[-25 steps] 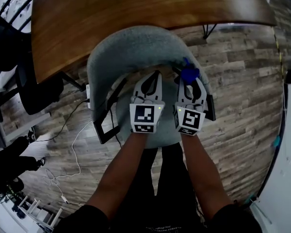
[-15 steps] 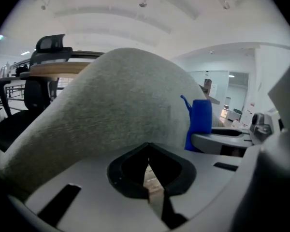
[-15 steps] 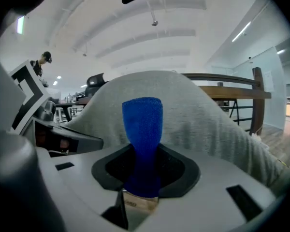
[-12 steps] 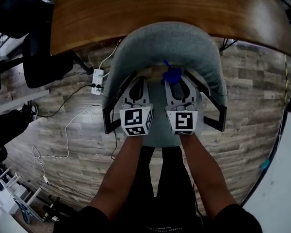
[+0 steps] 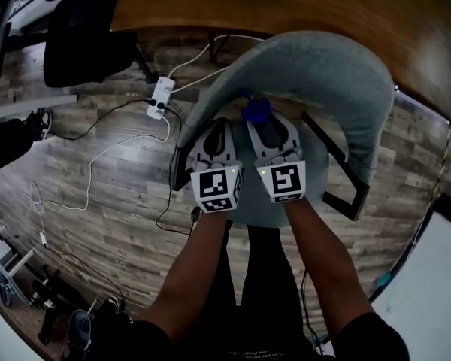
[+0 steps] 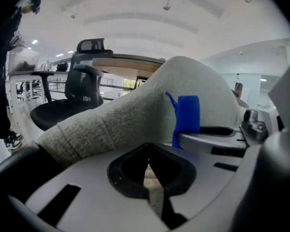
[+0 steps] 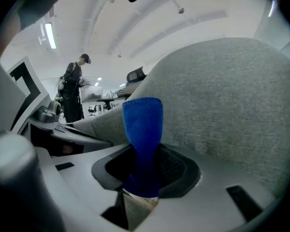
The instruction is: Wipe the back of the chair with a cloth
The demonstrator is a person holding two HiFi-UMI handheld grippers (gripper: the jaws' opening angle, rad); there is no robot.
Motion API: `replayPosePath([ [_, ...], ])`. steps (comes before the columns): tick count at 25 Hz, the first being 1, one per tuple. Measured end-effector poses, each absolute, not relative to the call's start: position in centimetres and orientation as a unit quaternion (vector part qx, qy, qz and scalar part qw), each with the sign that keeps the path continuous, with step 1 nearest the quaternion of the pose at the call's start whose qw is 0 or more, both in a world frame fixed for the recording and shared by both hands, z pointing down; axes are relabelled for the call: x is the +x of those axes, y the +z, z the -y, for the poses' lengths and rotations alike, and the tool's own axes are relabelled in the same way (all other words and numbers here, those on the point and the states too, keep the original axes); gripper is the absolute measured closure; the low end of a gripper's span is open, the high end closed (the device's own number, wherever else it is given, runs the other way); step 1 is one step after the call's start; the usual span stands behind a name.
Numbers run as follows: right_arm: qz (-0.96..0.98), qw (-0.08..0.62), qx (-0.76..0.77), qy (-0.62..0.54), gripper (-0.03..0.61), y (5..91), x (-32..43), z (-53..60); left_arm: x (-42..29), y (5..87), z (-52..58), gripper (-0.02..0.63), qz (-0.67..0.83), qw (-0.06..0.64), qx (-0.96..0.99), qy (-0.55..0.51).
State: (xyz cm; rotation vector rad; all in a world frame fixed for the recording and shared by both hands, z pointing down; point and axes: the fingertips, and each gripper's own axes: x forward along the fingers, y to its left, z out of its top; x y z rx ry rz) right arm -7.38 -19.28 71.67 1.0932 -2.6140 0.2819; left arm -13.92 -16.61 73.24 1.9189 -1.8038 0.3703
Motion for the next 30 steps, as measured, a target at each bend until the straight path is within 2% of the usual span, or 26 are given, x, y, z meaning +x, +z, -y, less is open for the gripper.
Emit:
replayPosePath([
  [6, 0.926, 0.142, 0.340, 0.082, 0.443, 72.3, -10.3, 19.6, -15.8, 74.0, 15.9, 0.611, 0.680, 0.234, 0.683, 0.128],
  [13, 0.915, 0.136, 0.366, 0.097, 0.443, 73.1, -10.1, 21.5, -15.2, 74.6, 16.6, 0.611, 0.675, 0.232, 0.688, 0.130],
  [30, 0.844, 0.128, 0.507, 0.116, 0.443, 73.7, -0.5, 24.6, -8.5, 72.6, 21.9, 0.611, 0.598, 0.183, 0.766, 0.148],
])
